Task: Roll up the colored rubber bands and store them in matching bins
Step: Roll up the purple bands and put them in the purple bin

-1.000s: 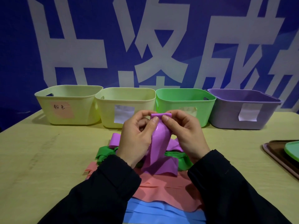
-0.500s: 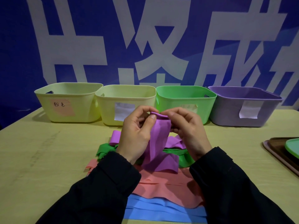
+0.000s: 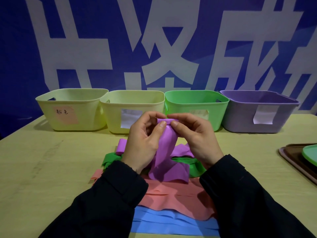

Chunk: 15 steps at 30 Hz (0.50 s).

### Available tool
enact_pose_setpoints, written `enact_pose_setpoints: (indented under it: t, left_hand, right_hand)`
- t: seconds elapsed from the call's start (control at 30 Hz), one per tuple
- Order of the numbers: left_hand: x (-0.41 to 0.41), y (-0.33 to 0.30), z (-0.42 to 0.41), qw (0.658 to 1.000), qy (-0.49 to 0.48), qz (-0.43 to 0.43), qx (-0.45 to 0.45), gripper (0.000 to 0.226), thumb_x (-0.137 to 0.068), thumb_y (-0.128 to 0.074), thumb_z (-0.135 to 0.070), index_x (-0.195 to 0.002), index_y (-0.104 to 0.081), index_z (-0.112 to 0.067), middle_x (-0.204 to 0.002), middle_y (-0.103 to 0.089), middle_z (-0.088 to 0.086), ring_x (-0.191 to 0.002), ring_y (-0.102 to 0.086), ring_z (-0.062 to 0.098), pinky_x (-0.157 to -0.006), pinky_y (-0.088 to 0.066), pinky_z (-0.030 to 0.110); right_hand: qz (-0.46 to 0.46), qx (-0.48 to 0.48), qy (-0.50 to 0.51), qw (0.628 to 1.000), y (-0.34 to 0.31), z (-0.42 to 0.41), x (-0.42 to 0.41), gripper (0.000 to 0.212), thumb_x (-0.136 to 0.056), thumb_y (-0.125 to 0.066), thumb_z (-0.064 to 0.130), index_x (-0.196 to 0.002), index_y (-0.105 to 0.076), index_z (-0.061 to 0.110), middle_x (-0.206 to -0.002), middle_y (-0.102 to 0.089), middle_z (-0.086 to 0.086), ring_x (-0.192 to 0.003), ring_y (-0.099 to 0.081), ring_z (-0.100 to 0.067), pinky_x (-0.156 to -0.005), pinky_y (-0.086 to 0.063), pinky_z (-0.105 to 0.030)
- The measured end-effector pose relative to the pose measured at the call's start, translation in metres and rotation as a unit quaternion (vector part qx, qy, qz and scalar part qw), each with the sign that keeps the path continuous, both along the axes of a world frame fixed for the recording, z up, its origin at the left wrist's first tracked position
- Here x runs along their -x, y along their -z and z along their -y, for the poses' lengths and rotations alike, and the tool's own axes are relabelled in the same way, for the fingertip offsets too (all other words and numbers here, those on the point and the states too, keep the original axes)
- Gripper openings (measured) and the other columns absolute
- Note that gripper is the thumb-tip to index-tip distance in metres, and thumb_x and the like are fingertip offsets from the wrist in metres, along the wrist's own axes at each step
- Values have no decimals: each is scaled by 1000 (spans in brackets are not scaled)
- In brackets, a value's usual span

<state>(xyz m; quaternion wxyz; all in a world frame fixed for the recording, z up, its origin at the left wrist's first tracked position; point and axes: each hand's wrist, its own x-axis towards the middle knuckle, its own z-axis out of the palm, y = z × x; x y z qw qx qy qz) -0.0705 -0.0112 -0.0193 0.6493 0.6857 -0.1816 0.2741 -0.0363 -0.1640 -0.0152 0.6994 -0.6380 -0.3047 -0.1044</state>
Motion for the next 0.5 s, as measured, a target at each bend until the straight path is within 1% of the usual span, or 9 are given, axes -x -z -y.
enact_pose_setpoints:
  t: [0.03, 0.1, 0.2, 0.27, 0.33, 0.4, 0.5]
  left_hand:
    - [-1, 0, -1, 1000, -1, 9, -11, 18, -98, -60, 0, -102, -65, -17, -96, -73, 8, -89, -70, 16, -79, -54, 25]
    - [-2, 0, -3, 1000, -6, 16, -22, 24, -97, -58, 4, -99, -65, -19, -93, -72, -2, -89, -68, 11, -80, -53, 22]
    - [-3, 1, -5, 999, -18, 17, -33, 29, -95, -59, 6, -94, -65, -22, -87, -71, -8, -86, -67, 9, -80, -54, 22]
    - [-4, 2, -4, 999, -21, 14, -39, 25, -92, -60, 1, -90, -66, -23, -85, -71, -8, -83, -67, 9, -79, -53, 23]
    - [-5, 4, -3, 999, -13, 3, -34, 21, -89, -59, -3, -89, -66, -23, -86, -72, -3, -84, -67, 10, -81, -54, 25]
    - [-5, 6, -4, 1000, -1, -3, -29, 18, -88, -61, -6, -90, -67, -23, -88, -72, 0, -84, -67, 11, -81, -54, 26]
    - [-4, 4, -3, 1000, 7, -2, -26, 12, -89, -66, -9, -92, -68, -21, -87, -71, -1, -81, -66, 8, -77, -52, 22]
  right_hand:
    - [7, 6, -6, 1000, 0, 0, 0, 22, -95, -62, 0, -106, -73, 15, -91, -75, -5, -87, -68, -14, -76, -54, -27]
    - [15, 12, -17, 1000, -1, -1, 2, 22, -95, -60, -2, -103, -72, 14, -94, -76, -8, -88, -70, -16, -75, -56, -28]
    - [-5, 25, -13, 1000, -2, -2, 3, 17, -96, -60, 0, -100, -70, 13, -88, -73, -9, -78, -67, -12, -69, -55, -26]
    - [-8, 49, 11, 999, 0, -2, 0, 12, -95, -64, 5, -97, -69, 16, -76, -69, -6, -70, -64, -10, -67, -56, -29]
    - [-11, 60, 19, 998, 4, -1, -4, 8, -94, -67, 8, -97, -69, 16, -71, -65, -6, -68, -62, -12, -69, -57, -33]
    - [-5, 59, 16, 998, 6, 0, -7, 8, -91, -68, 11, -95, -69, 17, -74, -65, -13, -70, -60, -17, -70, -54, -37]
    - [15, 51, 15, 998, 6, 1, -7, 13, -91, -66, 9, -95, -68, 21, -78, -65, -24, -75, -60, -21, -72, -55, -46]
